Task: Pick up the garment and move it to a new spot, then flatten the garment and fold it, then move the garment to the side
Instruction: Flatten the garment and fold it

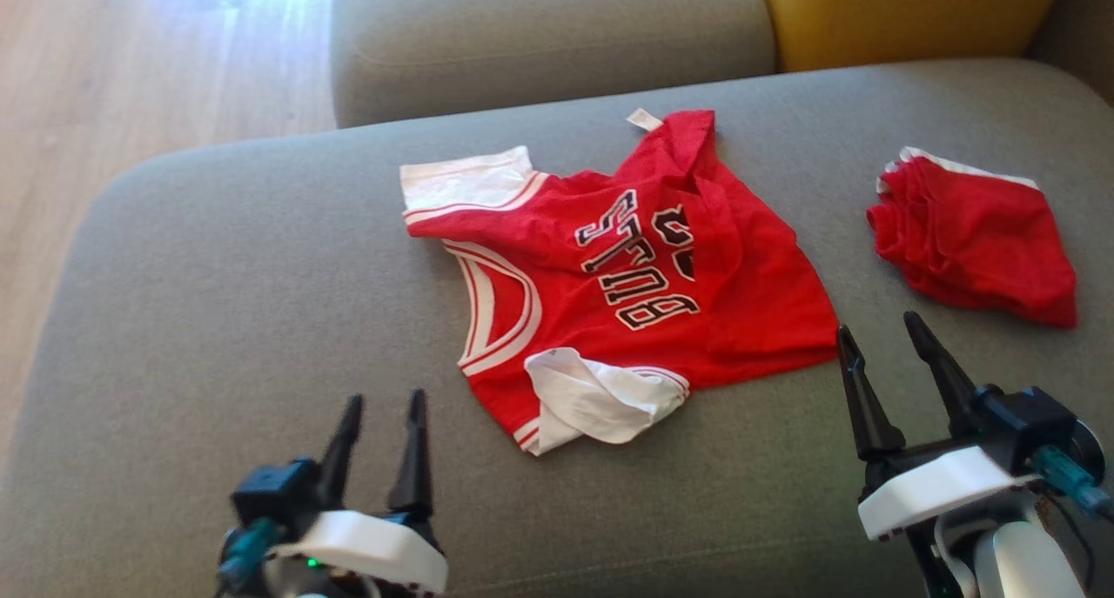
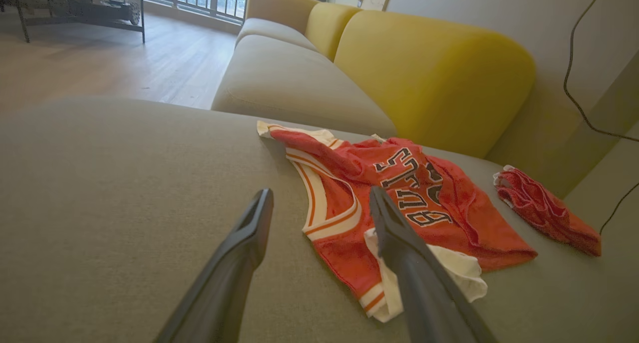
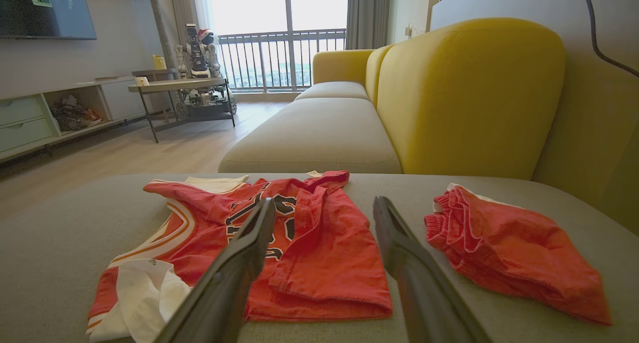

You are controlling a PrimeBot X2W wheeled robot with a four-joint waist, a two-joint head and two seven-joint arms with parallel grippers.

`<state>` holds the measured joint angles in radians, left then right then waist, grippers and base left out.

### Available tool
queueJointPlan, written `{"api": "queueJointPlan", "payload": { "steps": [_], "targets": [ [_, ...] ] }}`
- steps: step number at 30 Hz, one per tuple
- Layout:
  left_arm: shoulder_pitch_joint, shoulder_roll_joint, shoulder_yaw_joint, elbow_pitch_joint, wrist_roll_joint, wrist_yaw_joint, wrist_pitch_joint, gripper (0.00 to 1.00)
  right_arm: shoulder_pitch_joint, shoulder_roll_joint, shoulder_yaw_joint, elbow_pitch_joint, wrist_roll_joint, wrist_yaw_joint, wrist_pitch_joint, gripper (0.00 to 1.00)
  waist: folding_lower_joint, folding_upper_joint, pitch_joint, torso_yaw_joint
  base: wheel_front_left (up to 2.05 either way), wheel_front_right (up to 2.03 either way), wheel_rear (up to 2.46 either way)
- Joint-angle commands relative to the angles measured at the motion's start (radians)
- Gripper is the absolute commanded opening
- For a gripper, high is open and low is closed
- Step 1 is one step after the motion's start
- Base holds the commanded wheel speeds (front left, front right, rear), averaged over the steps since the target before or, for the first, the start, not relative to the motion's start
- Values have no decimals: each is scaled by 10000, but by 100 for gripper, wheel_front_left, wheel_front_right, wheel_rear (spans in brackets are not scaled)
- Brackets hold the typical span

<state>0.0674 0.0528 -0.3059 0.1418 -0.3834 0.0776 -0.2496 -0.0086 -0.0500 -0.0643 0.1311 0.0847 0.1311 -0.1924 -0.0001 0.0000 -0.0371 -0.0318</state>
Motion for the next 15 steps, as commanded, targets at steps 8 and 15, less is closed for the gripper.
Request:
{"api": "queueJointPlan", "payload": {
  "steps": [8, 15],
  "targets": [
    [-1986, -26, -1244, 1941, -62, -196, -99, 100, -438, -4, 476, -770, 49, -4, 110, 100, 1, 0, 555, -717, 0, 0, 0],
    [-3471, -26, -2164, 3547, -338, 115, 273, 100, -600, -4, 548, -922, 68, -4, 162, 100, 1, 0, 941, -1082, 0, 0, 0]
  ]
}}
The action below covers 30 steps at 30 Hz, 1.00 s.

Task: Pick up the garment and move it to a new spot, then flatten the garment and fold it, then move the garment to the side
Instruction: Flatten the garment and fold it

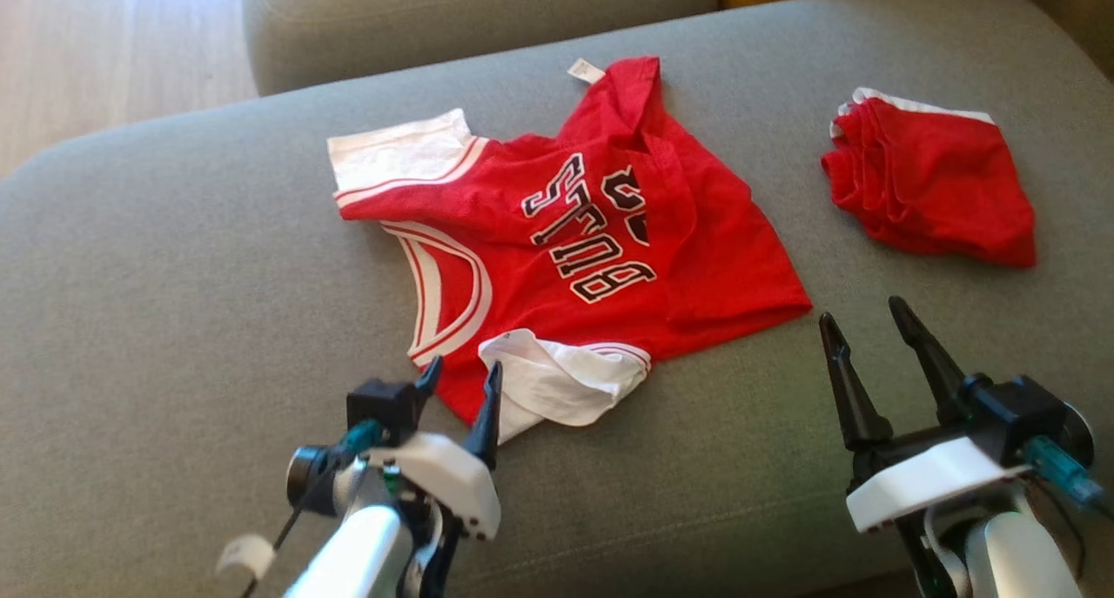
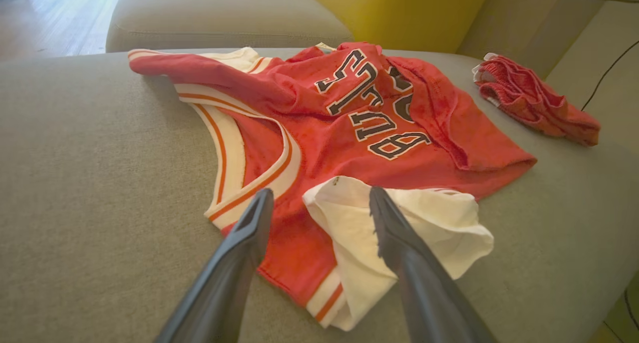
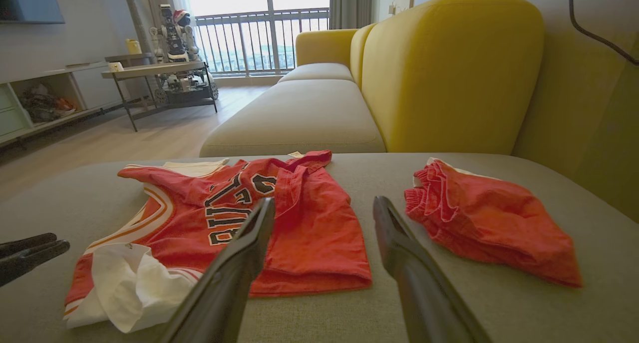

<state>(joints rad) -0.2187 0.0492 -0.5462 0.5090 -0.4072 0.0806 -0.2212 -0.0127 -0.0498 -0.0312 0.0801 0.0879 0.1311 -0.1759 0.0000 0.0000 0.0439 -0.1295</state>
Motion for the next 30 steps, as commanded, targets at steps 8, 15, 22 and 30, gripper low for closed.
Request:
{"api": "queueJointPlan", "payload": {
  "steps": [8, 15, 22, 30],
  "targets": [
    [-1837, 10, -433, 1186, -457, 330, 209, 100, -710, -5, 155, -375, 142, -4, -101, 100, 0, 0, 436, -285, 0, 0, 0],
    [-2405, 10, -916, 1916, -850, 498, 186, 100, -853, -5, 144, -240, 213, -4, -185, 100, 0, 0, 553, -414, 0, 0, 0],
    [-2742, 10, -1191, 2527, -1227, 649, 72, 100, -919, -5, 142, -142, 251, -4, -261, 100, 0, 0, 622, -466, 0, 0, 0],
    [-3022, 10, -1519, 2924, -1609, 643, -92, 0, -929, -5, 73, -65, 228, -4, -278, 100, 0, 0, 614, -406, 0, 0, 0]
  ]
}}
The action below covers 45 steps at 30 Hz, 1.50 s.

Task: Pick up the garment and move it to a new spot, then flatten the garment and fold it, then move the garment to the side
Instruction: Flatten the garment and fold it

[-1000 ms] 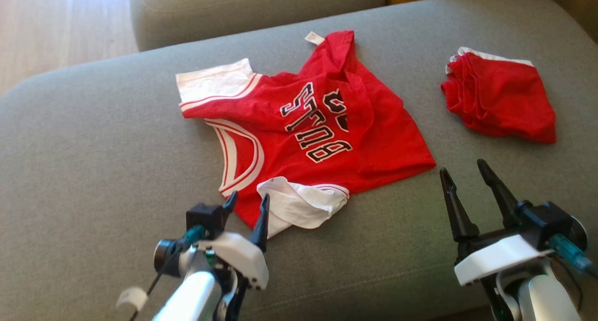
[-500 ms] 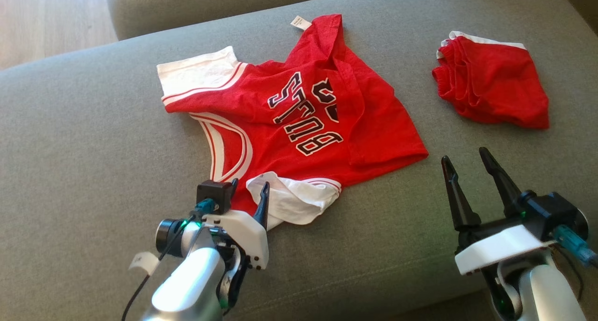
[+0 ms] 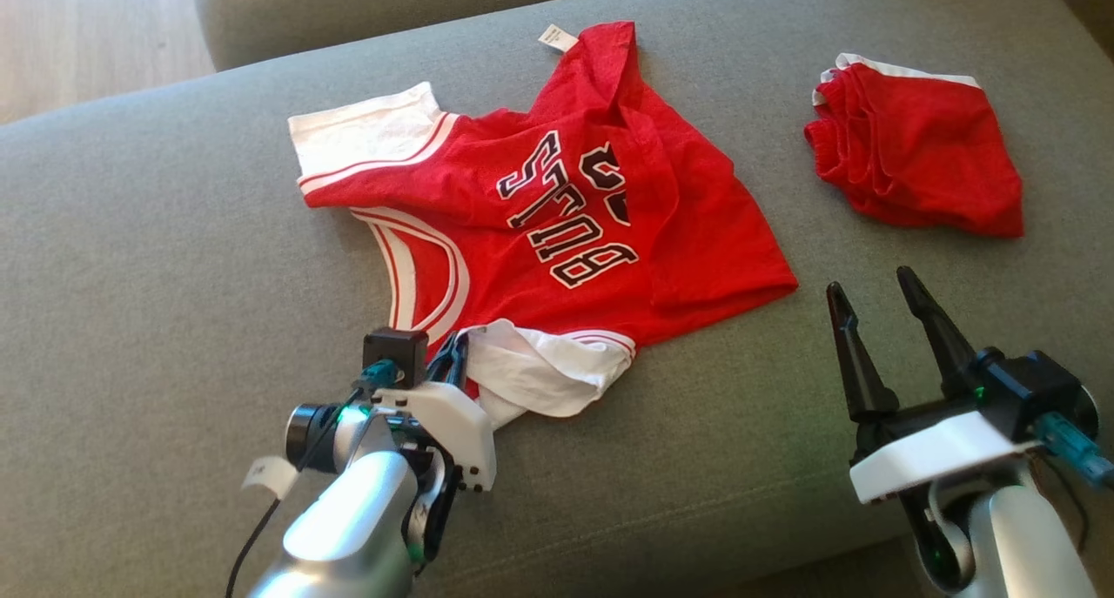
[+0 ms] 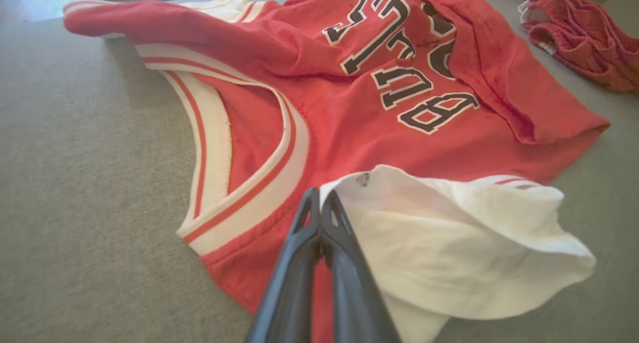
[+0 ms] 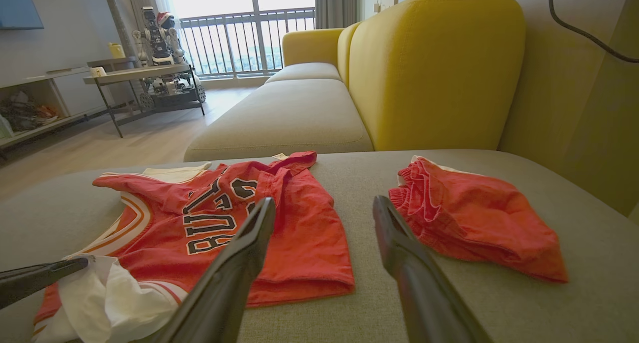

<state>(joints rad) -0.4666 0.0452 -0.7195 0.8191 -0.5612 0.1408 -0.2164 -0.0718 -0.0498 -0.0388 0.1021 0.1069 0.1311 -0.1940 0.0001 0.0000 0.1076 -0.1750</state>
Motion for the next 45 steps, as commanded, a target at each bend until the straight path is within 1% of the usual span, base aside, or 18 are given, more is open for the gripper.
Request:
{"api": "queueJointPlan", "payload": {
  "steps": [1, 8, 13, 14, 18, 22, 24, 29, 33, 39, 45],
  "targets": [
    [-553, 50, 169, -188, -107, 42, -177, 0, -314, -5, 113, -267, 24, -4, -94, 100, -1, 0, -50, 102, 0, 0, 0],
    [-444, 57, 37, -646, -97, 218, -395, 0, -194, -5, -13, -26, -56, -4, 1, 100, -1, 0, -375, 753, 0, 0, 0],
    [-69, 233, 204, -1571, 126, 395, -444, 0, -280, -5, 54, 391, -162, -4, 270, 100, -1, 0, -730, 1431, 0, 0, 0],
    [-69, 233, 204, -1571, 126, 395, -444, 0, -280, -5, 54, 391, -162, -4, 270, 100, -1, 0, -730, 1431, 0, 0, 0],
    [582, 498, 254, -2667, 393, 583, -450, 0, -497, -5, 81, 1118, -504, -4, 672, 100, -1, 0, -962, 2049, 0, 0, 0],
    [1350, 752, 50, -3659, 601, 676, -451, 0, -811, -5, -82, 2007, -651, -4, 972, 100, -1, 0, -1113, 2711, 0, 0, 0],
    [1672, 828, -138, -4093, 690, 696, -449, 0, -980, -5, -223, 2434, -685, -4, 976, 100, -1, 0, -1172, 3036, 0, 0, 0],
    [2277, 907, -587, -4870, 787, 728, -256, 0, -1390, -5, -374, 3380, -855, -4, 856, 100, -1, 0, -1186, 3587, 0, 0, 0],
    [2461, 854, -833, -5134, 819, 753, -108, 0, -1703, -5, -215, 4069, -899, -4, 701, 100, -1, 0, -1135, 3839, 0, 0, 0],
    [2552, 759, -1011, -5247, 813, 793, -71, 0, -2178, -5, 88, 5047, -1137, -4, 497, 100, -1, 0, -997, 4000, 0, 0, 0],
    [2544, 673, -1137, -5221, 806, 790, -88, 0, -2667, -5, -65, 5952, -1536, -4, 274, 100, -1, 0, -842, 4102, 0, 0, 0]
  ]
}}
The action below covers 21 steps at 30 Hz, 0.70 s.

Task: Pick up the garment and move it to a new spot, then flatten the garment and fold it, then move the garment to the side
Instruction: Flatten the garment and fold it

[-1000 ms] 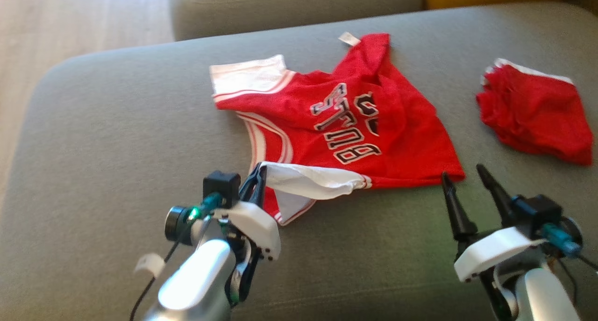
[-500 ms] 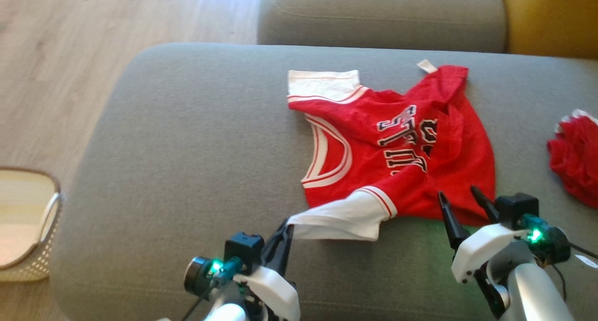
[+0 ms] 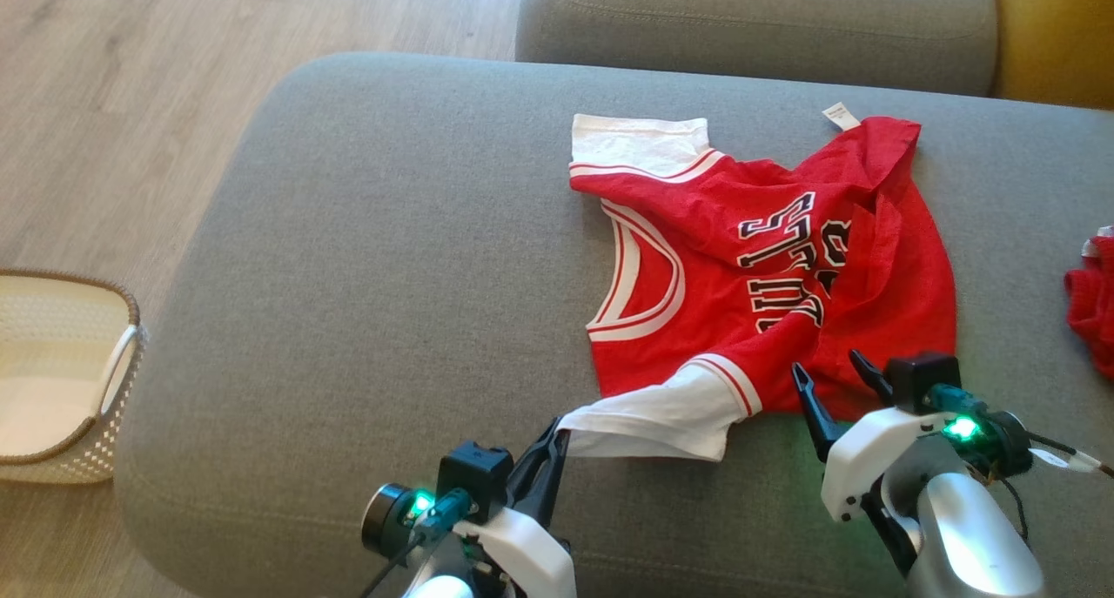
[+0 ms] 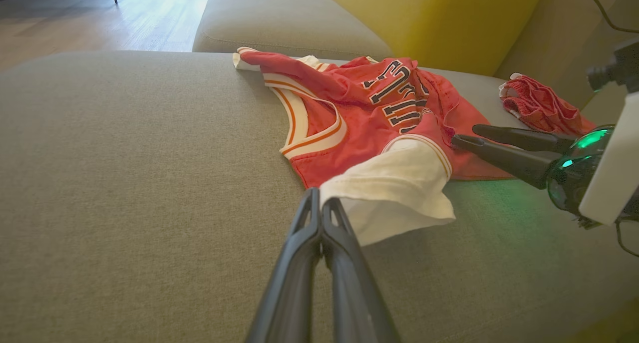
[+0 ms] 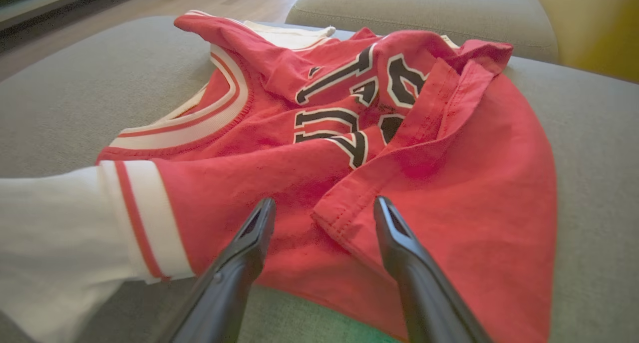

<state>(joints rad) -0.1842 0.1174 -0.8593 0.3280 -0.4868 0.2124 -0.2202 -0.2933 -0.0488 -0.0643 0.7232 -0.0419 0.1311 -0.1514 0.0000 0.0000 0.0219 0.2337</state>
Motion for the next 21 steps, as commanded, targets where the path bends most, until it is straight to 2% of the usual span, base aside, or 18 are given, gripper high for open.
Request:
{"api": "queueJointPlan", "payload": {
  "steps": [1, 19, 20, 21],
  "targets": [
    [-287, -62, 248, -303, 59, 74, -56, 0, -516, -14, 130, -111, -126, -4, -163, 100, 0, 0, 31, 33, 0, 0, 0],
    [-486, -188, 179, -191, -4, 90, -160, 0, -1334, -14, -492, 1558, -663, -4, -641, 100, 0, 0, 291, 246, 0, 0, 0],
    [-501, -193, 177, -183, -8, 91, -164, 0, -1370, -14, -537, 1638, -692, -4, -655, 88, 0, 0, 307, 257, 0, 0, 0],
    [-514, -197, 174, -174, -12, 91, -167, 0, -1405, -14, -574, 1711, -717, -4, -677, 43, 0, 0, 320, 266, 0, 0, 0]
  ]
}}
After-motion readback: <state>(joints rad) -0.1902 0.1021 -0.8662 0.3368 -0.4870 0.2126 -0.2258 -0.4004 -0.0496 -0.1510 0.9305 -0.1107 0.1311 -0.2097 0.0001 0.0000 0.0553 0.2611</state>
